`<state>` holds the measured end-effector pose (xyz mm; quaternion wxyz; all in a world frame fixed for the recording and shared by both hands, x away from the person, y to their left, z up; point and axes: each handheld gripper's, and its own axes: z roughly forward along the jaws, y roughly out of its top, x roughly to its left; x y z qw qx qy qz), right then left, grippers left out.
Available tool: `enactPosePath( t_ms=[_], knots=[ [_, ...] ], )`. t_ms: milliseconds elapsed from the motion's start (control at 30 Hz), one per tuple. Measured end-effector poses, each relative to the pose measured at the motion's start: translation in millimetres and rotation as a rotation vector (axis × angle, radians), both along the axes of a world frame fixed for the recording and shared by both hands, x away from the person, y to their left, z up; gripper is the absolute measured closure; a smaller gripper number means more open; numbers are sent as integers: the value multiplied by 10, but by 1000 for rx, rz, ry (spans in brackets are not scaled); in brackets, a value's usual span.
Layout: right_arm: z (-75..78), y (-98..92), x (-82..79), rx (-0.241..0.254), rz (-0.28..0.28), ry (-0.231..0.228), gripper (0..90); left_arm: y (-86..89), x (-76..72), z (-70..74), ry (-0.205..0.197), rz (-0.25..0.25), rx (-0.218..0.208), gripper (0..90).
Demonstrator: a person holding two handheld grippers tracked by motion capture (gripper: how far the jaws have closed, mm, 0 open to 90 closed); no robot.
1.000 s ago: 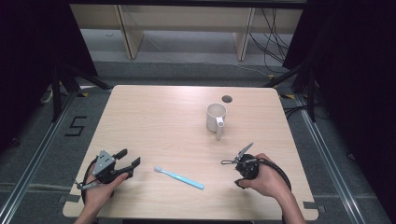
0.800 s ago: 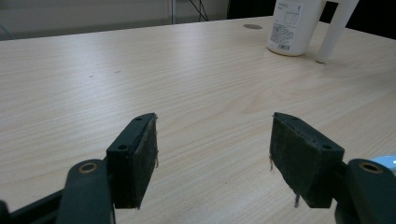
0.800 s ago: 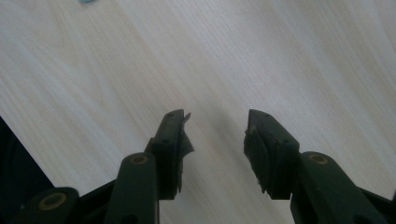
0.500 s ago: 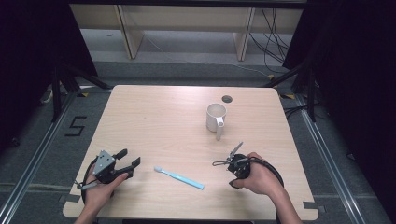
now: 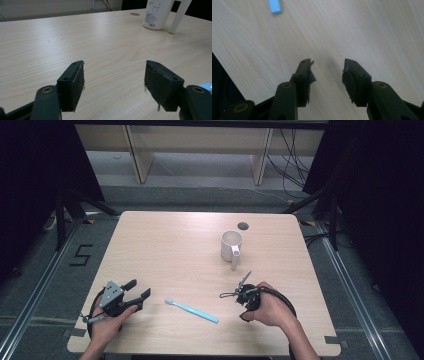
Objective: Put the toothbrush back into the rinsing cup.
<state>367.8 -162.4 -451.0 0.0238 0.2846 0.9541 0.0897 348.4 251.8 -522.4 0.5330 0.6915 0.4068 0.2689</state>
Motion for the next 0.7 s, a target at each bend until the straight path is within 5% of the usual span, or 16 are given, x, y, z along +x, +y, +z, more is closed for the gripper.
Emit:
enactPosePath(
  t_ms=[700],
  knots=[
    [23,269,31,1,33,1,587,-2,0,0,-3,1,-2,320]
  ],
)
